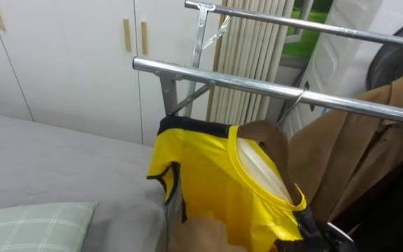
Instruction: Hang clothes
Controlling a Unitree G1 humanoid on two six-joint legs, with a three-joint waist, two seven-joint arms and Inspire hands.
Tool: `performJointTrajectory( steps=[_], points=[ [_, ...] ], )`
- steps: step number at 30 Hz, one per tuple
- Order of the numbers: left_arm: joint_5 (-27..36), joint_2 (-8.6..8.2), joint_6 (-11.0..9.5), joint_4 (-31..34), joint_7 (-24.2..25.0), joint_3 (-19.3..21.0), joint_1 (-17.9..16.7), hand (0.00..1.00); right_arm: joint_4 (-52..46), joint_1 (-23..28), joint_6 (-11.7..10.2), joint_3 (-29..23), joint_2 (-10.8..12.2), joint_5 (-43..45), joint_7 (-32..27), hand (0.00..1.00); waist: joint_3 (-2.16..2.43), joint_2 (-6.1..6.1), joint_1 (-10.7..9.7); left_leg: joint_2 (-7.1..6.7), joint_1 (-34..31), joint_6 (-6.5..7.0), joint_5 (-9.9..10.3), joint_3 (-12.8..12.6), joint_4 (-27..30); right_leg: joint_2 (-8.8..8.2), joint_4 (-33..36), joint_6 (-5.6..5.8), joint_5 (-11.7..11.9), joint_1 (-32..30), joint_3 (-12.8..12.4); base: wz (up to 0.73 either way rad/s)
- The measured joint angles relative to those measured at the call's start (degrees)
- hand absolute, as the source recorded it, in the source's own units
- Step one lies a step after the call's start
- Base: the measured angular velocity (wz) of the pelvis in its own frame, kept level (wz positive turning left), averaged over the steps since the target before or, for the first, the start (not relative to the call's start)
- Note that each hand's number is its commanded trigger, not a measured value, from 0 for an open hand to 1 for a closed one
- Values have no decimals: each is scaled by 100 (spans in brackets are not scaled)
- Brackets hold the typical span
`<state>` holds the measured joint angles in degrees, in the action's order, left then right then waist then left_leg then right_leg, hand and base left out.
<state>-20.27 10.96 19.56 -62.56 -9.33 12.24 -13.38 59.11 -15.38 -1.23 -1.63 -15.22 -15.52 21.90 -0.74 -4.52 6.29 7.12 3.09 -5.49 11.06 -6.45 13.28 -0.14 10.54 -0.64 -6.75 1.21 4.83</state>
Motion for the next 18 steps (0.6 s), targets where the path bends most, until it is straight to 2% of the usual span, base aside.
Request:
performJointTrajectory(
  steps=[3,5,14,18],
  points=[
    [0,-4,-12,0,-2,2,1,0,199,108,134,29,35,43,-38,0,5,-7,2,-1,-6,-1,0,20,1,1,3,-1,-3,3,13,2],
    [0,-8,-18,0,2,3,1,0,350,197,168,26,41,75,-85,0,-10,24,-2,-4,-4,-1,1,19,0,1,8,-2,-2,-4,3,-2],
    [56,-39,-86,-48,8,-30,-3,0,355,212,167,26,34,217,-725,0,-42,103,8,-7,36,-4,-2,-22,-67,21,3,-7,-6,-29,-79,-4],
    [55,-77,-87,-49,8,-62,-22,0,334,168,148,30,30,275,-983,0,-19,150,14,-6,2,-7,-6,-97,-113,28,16,-8,-4,-122,-146,-9]
  ],
)
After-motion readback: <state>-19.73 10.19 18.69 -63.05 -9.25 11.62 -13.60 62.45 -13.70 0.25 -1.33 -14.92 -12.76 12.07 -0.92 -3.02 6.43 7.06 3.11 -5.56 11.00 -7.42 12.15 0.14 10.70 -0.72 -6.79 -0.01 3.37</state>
